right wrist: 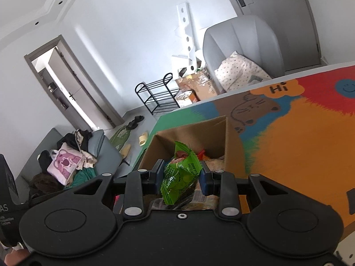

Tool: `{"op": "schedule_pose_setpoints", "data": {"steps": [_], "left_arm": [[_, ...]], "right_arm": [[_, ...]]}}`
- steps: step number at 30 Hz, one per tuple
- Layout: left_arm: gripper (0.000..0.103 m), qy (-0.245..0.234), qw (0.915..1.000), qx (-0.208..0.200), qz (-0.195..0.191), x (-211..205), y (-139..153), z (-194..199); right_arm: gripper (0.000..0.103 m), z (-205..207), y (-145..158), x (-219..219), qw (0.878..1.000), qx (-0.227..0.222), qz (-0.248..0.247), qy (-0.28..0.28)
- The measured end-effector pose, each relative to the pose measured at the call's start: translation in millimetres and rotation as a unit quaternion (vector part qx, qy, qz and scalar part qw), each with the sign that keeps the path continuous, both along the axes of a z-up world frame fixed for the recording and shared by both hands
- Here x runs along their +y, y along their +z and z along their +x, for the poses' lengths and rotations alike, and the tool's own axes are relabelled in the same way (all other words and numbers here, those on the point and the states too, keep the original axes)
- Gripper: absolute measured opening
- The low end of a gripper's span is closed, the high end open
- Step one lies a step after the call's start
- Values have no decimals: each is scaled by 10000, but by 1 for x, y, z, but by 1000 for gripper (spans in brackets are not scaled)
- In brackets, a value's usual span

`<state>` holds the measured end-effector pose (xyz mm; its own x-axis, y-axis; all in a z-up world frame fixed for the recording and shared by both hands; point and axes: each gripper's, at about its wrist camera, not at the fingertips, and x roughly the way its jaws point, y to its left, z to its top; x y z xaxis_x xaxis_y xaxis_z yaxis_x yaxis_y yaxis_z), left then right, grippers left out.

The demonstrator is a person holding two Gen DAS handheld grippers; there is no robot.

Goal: Organize snacks
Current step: 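Carry both packets over the box and open both tools to drop them in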

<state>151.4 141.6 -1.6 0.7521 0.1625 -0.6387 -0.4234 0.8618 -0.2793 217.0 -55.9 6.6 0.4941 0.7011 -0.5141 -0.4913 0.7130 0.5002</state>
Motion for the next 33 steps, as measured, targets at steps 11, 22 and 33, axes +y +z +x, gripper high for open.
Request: {"op": "schedule_pose_setpoints", "data": {"steps": [11,22,33], "left_arm": [[77,-80,10000,-27,52,-9,-1,-10],[86,-415,9991,-85,55,-39,3,-8],[92,-798,9966,-129,135,-77,21,-14]], "right_arm": [[40,-5,-1,-19,9996,188,-12,-215],[55,-14,4,-65,9976,51,-96,-678],[88,-25,15,-112,9942,-158,-103,-1060]]}}
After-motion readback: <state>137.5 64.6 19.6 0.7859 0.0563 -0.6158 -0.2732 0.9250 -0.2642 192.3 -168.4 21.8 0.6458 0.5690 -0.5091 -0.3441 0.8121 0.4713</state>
